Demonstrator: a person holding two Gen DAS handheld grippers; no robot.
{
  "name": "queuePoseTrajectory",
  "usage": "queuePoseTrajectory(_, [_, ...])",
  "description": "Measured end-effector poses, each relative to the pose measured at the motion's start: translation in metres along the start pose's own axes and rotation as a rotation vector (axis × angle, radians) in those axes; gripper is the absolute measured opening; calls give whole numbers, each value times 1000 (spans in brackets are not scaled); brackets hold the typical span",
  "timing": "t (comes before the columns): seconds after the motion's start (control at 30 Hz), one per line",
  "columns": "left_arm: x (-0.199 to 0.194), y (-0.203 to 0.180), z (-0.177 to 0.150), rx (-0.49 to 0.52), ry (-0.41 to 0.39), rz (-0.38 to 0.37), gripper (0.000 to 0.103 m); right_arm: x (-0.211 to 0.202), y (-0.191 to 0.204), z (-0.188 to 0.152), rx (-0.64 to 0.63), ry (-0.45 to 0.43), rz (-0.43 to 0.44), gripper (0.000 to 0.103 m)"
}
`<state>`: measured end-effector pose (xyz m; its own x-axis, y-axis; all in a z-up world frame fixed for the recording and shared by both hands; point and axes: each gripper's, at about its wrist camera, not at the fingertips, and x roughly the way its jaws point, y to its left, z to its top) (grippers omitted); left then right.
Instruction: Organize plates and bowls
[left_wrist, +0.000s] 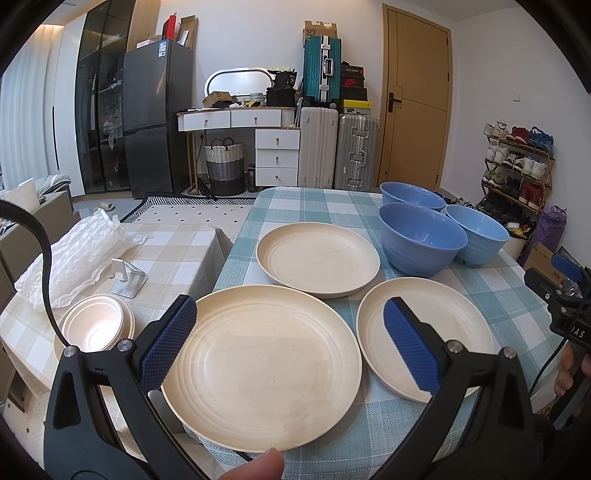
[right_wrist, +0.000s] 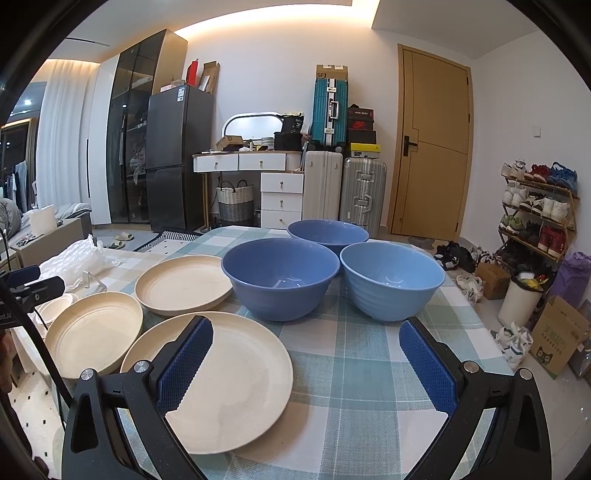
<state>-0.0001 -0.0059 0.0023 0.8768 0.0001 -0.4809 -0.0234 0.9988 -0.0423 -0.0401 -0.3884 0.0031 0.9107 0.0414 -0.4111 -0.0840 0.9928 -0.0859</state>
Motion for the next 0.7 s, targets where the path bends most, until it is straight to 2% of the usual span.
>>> queuePoseTrajectory(0.7, [-6,1,0,0,-8,-17,101,-3,5,2,-16,18,33,103])
